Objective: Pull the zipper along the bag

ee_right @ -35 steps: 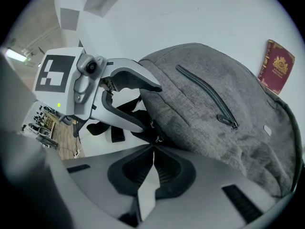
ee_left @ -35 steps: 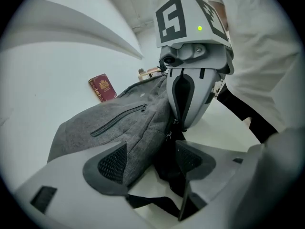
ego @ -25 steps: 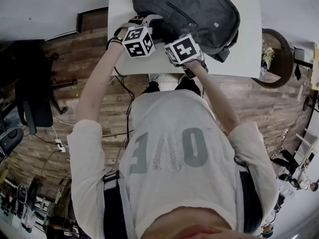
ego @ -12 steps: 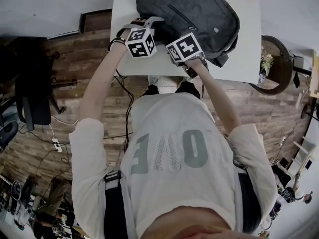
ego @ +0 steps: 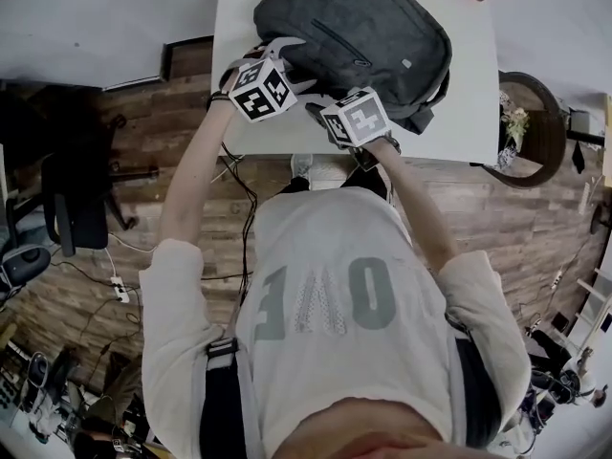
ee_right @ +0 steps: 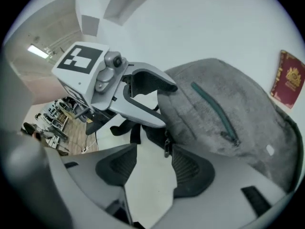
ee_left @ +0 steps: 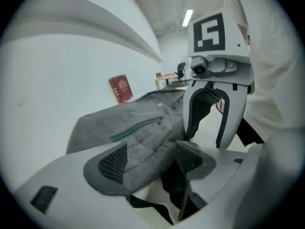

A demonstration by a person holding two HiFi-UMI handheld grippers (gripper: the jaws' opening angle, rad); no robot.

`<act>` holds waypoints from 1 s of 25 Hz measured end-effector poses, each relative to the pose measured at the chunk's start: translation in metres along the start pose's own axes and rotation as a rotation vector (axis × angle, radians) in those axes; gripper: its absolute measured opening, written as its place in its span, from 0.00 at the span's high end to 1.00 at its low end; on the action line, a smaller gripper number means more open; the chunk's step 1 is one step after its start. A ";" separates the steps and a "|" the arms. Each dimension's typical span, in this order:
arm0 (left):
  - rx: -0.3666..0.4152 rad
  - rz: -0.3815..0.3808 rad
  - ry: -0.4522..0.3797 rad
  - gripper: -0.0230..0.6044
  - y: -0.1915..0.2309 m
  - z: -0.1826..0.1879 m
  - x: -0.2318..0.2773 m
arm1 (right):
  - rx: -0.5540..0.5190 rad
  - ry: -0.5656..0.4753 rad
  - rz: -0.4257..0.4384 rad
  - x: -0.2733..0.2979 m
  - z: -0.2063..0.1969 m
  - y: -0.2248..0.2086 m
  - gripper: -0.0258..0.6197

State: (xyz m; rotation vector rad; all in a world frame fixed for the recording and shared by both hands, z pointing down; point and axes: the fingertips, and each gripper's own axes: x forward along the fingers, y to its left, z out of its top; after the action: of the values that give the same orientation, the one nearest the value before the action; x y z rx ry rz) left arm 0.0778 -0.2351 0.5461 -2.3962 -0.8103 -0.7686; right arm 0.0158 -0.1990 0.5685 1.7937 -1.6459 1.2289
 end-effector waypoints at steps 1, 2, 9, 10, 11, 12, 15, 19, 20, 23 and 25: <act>-0.023 0.039 -0.038 0.44 0.011 0.012 -0.009 | -0.008 -0.045 -0.010 -0.016 0.009 -0.004 0.59; -0.041 0.080 -0.076 0.44 0.022 0.026 -0.019 | -0.009 -0.098 -0.020 -0.033 0.019 -0.009 0.59; -0.200 0.456 -0.423 0.63 0.092 0.141 -0.109 | 0.020 -0.620 -0.166 -0.179 0.112 -0.075 0.79; -0.227 0.527 -0.457 0.72 0.097 0.152 -0.121 | 0.012 -0.693 -0.205 -0.200 0.121 -0.084 0.83; -0.250 0.599 -0.477 0.81 0.099 0.161 -0.131 | -0.003 -0.758 -0.247 -0.218 0.128 -0.091 0.86; -0.269 0.664 -0.491 0.88 0.098 0.169 -0.138 | -0.023 -0.814 -0.290 -0.235 0.132 -0.096 0.88; -0.334 0.787 -0.553 0.90 0.082 0.191 -0.147 | -0.087 -0.924 -0.400 -0.270 0.129 -0.112 0.90; -0.376 0.897 -0.587 0.91 0.055 0.219 -0.136 | -0.108 -0.936 -0.457 -0.288 0.100 -0.137 0.91; -0.371 0.916 -0.573 0.91 0.051 0.223 -0.131 | -0.107 -0.931 -0.464 -0.290 0.093 -0.143 0.92; -0.383 0.948 -0.537 0.92 0.048 0.227 -0.117 | -0.106 -0.908 -0.475 -0.287 0.071 -0.164 0.92; -0.414 0.951 -0.526 0.92 0.046 0.227 -0.109 | -0.081 -0.899 -0.459 -0.284 0.060 -0.177 0.92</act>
State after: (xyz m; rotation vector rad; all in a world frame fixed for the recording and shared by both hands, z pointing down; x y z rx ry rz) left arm 0.1146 -0.1731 0.3003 -2.9361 0.4181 0.1050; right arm 0.2262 -0.0437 0.3521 2.6676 -1.4663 0.1231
